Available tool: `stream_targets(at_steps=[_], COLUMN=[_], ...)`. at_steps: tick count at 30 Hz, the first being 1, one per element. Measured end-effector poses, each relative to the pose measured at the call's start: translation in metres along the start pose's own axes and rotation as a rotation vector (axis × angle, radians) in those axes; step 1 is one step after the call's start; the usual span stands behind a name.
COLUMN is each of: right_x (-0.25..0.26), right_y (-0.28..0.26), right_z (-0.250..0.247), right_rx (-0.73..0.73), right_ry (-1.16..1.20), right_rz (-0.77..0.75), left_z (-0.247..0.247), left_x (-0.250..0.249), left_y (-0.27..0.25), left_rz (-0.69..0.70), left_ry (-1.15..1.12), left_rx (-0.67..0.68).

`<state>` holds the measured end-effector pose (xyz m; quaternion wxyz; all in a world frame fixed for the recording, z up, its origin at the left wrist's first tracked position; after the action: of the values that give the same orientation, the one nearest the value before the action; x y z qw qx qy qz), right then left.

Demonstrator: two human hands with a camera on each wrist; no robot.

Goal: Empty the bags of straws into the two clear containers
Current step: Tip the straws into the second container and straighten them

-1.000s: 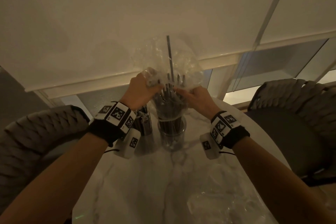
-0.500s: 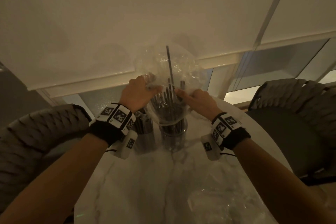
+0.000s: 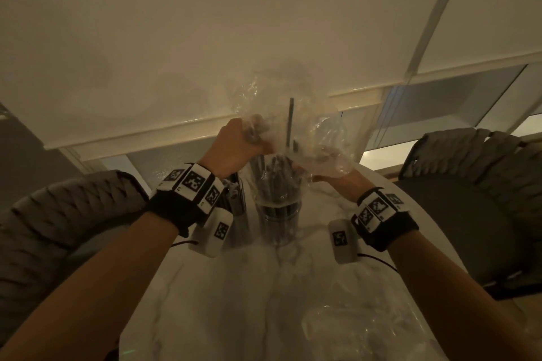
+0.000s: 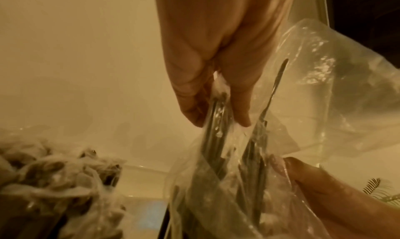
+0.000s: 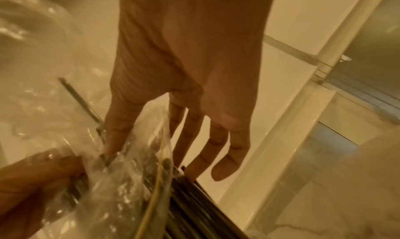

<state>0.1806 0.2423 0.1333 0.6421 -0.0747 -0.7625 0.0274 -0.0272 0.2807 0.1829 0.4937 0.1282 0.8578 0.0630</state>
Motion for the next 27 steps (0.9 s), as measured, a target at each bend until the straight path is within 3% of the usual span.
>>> stream_targets(at_steps=[3, 6, 9, 17, 20, 27], right_x=[-0.008, -0.017, -0.037, -0.025, -0.023, -0.024], right_y=[0.006, 0.013, 0.022, 0.034, 0.035, 0.035], right_z=[0.002, -0.005, -0.016, -0.006, -0.01, -0.01], right_rx=[-0.031, -0.045, -0.018, -0.08, -0.174, -0.096], right_ry=[0.113, 0.2, -0.101, -0.003, 0.122, 0.34], right_rz=[-0.02, 0.043, 0.121, -0.067, -0.082, -0.11], left_z=[0.003, 0.009, 0.017, 0.026, 0.021, 0.007], left_x=[-0.005, -0.004, -0.006, -0.026, -0.023, -0.012], left_y=[0.0, 0.0, -0.003, -0.004, -0.002, -0.004], left_rz=[-0.06, -0.096, -0.053, 0.014, -0.058, -0.104], left_ry=[-0.025, 0.01, 0.079, -0.08, 0.014, 0.151], left_rx=[-0.002, 0.117, 0.216, 0.105, 0.058, -0.011])
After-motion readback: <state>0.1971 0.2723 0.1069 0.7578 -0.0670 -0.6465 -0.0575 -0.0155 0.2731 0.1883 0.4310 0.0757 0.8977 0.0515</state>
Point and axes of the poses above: each hand's wrist, its own y-axis towards the middle knuckle, its own z-axis out of the palm, x = y × z, the point moved 2 cm from there along y, towards the middle knuckle, and after that the axes turned 11 degrees about -x, right-handed, at the moved point
